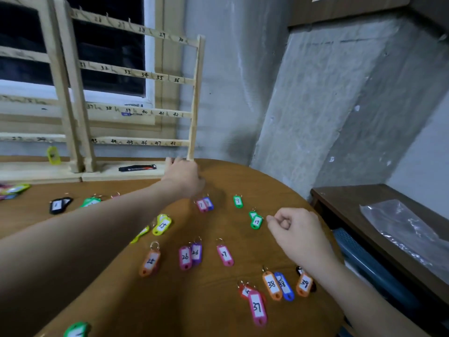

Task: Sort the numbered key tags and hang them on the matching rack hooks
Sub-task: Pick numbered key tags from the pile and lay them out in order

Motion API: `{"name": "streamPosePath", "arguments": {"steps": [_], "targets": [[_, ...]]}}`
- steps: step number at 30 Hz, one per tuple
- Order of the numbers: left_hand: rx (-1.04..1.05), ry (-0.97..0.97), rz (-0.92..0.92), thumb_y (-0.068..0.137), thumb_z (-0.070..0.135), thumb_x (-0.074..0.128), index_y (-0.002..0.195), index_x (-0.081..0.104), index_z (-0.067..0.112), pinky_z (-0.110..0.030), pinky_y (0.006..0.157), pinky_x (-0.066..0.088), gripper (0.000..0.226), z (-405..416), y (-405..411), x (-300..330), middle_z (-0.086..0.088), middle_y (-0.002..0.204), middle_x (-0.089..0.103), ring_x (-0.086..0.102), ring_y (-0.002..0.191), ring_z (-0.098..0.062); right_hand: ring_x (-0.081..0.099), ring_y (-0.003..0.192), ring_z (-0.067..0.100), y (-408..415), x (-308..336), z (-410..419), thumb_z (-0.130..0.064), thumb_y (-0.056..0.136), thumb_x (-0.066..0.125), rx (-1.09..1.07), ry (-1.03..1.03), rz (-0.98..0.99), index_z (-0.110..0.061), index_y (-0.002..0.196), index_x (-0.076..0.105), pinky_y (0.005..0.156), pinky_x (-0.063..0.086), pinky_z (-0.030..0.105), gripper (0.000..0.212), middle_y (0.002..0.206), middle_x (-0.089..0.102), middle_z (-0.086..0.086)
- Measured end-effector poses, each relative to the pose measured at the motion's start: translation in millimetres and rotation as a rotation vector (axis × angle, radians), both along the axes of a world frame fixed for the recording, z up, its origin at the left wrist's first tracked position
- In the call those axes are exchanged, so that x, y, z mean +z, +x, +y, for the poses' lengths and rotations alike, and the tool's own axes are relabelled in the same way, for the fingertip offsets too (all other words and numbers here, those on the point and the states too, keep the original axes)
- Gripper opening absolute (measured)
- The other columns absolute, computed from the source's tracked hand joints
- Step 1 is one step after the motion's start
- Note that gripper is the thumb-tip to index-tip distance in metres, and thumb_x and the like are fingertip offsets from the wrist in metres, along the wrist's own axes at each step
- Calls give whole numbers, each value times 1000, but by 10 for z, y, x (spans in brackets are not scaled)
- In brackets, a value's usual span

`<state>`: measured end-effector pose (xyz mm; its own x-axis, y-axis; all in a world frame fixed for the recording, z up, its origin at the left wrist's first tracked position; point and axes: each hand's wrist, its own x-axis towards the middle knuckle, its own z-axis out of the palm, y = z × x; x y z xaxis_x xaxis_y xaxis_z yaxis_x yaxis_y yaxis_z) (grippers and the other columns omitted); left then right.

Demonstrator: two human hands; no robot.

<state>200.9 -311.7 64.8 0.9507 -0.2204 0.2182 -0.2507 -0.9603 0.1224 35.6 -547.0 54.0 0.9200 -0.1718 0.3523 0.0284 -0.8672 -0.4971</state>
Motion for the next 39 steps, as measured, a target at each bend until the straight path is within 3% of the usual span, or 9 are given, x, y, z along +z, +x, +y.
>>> {"name": "streamPosePath", "arguments": {"steps": [3, 8, 11, 15, 18, 24, 31, 36, 39], "targets": [[78, 57, -43, 95, 35, 45, 62, 49, 18, -44, 92, 28, 37, 628, -57, 98, -2, 74, 50, 46, 103, -30, 43, 49, 20, 127, 8, 315, -35, 90, 67, 24, 9, -19, -7, 63, 52, 55, 47, 38, 42, 48, 47, 1], [254, 91, -69, 95, 36, 48, 77, 63, 19, -42, 90, 29, 29, 1880, -310, 51, -4, 83, 60, 50, 104, -30, 40, 50, 21, 291, 42, 1048, -28, 90, 66, 137, 21, -5, -9, 57, 47, 61, 51, 40, 43, 44, 39, -2], [358, 32, -51, 93, 35, 52, 73, 58, 19, -41, 91, 33, 26, 2685, -543, -110, -6, 84, 60, 54, 107, -32, 33, 48, 17, 355, 43, 1580, -27, 90, 67, 206, 20, -5, -13, 52, 44, 57, 43, 35, 47, 41, 39, -4], [552, -87, -132, 87, 44, 53, 78, 70, 18, -39, 83, 35, 32, 3680, -933, -376, -8, 87, 70, 58, 96, -32, 33, 49, 15, 464, -32, 2295, -28, 90, 66, 315, 28, 19, -11, 54, 49, 55, 42, 34, 43, 41, 40, -4], [668, -171, -218, 96, 40, 53, 86, 68, 22, -42, 82, 33, 26, 4117, -1158, -565, -14, 96, 72, 58, 101, -37, 38, 49, 16, 561, -101, 2815, -32, 93, 61, 419, -17, 62, -14, 57, 57, 55, 43, 35, 40, 43, 42, -3], [587, -309, -297, 97, 44, 57, 99, 66, 23, -43, 86, 34, 22, 4298, -1243, -786, -8, 98, 70, 56, 105, -34, 60, 63, 23, 717, -91, 3860, -42, 90, 55, 586, -127, 149, -30, 75, 70, 63, 54, 38, 24, 65, 59, -5], [294, -369, -366, 91, 59, 57, 94, 70, 29, -34, 84, 27, 33, 4314, -1223, -720, 13, 83, 54, 43, 89, -14, 61, 82, 17, 1055, -267, 4624, -35, 95, 57, 650, -243, 175, -33, 101, 71, 73, 54, 33, 15, 80, 62, -10], [258, -277, -215, 66, 89, 43, 98, 66, 32, -34, 96, 30, 69, 4326, -1191, -761, 17, 93, 58, 41, 95, -11, 63, 88, 20, 1422, -433, 4842, -24, 95, 59, 589, -201, 183, -27, 133, 60, 85, 55, 40, 38, 86, 66, -5], [265, -286, -193, 64, 90, 51, 94, 57, 35, -36, 99, 30, 63, 4327, -1180, -773, 17, 95, 57, 40, 96, -11, 63, 102, 26, 1588, -518, 4920, -40, 96, 59, 497, -180, 170, -23, 138, 55, 85, 55, 42, 46, 106, 69, 5]]}}
